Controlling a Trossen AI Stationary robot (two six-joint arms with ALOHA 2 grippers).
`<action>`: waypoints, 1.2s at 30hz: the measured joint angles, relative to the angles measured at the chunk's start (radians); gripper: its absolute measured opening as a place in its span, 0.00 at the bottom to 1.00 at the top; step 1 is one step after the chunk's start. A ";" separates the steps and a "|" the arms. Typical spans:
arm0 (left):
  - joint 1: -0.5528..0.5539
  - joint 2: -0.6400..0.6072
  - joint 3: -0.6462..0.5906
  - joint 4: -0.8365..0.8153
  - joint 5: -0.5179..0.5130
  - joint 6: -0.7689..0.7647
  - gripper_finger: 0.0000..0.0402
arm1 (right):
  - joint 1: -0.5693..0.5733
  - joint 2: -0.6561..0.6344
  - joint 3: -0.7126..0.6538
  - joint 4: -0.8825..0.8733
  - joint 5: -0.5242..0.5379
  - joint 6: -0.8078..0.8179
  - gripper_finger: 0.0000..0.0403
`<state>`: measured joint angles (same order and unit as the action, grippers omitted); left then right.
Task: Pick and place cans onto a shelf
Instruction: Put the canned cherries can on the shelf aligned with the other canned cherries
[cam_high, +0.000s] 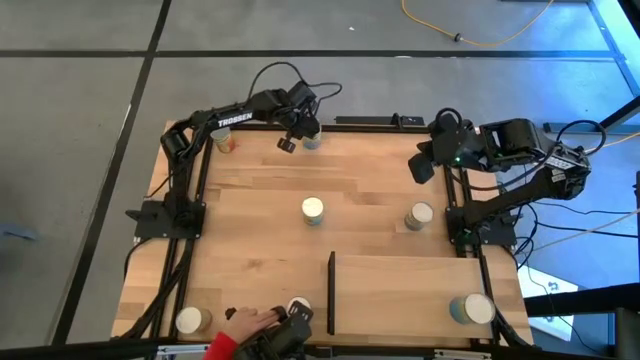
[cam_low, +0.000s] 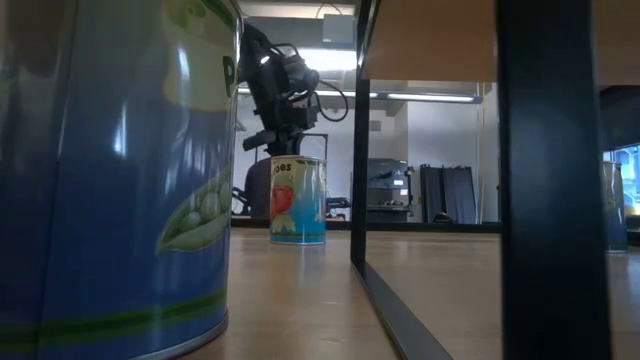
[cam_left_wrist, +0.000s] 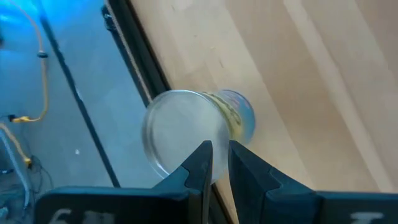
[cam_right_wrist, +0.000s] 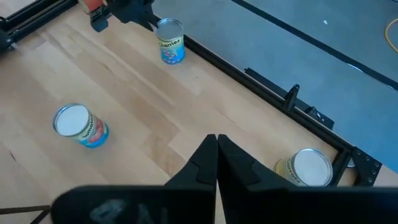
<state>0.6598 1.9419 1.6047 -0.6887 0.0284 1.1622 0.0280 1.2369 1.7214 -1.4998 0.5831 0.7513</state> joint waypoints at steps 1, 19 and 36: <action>0.000 0.000 -0.002 0.005 0.000 0.000 0.11 | 0.000 0.000 0.000 0.000 0.000 0.000 0.01; 0.005 0.003 -0.034 0.018 0.023 -0.018 0.11 | 0.000 0.000 0.000 0.000 0.000 0.000 0.01; 0.015 0.045 -0.030 0.058 0.032 -0.035 0.11 | 0.000 0.000 0.000 0.000 0.000 0.030 0.02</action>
<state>0.6752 1.9870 1.5745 -0.6311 0.0601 1.1275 0.0284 1.2366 1.7214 -1.5002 0.5835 0.7811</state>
